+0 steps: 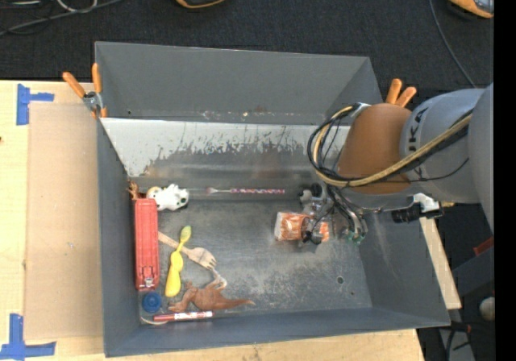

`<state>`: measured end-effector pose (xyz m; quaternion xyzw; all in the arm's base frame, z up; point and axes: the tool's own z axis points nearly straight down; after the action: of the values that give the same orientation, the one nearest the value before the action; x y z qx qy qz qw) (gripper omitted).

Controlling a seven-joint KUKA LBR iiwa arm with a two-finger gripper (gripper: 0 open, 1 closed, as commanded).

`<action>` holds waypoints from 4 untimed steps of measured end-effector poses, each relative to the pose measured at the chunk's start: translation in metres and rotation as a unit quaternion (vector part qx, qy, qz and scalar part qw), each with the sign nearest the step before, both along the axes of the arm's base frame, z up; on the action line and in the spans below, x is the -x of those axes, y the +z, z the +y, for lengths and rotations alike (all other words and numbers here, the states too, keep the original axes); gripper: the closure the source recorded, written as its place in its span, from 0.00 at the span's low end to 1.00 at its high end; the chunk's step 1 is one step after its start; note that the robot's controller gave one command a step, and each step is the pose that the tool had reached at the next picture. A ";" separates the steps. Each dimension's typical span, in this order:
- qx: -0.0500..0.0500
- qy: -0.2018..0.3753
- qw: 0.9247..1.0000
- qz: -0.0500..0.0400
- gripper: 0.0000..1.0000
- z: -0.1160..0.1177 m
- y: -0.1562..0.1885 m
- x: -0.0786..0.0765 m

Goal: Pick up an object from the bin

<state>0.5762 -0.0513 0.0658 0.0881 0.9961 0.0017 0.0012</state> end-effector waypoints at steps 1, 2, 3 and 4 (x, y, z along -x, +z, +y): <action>0.000 0.001 1.000 0.000 1.00 0.000 0.000 0.000; -0.001 0.001 1.000 0.004 1.00 0.000 0.035 0.003; -0.001 0.001 1.000 0.002 1.00 0.000 0.065 0.002; -0.001 0.001 1.000 0.005 1.00 0.001 0.110 0.003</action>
Offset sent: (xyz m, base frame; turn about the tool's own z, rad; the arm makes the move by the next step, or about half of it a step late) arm 0.0000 0.0001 0.0644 -0.0007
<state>0.5733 -0.0506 0.1755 0.0867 0.9962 0.0027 -0.0042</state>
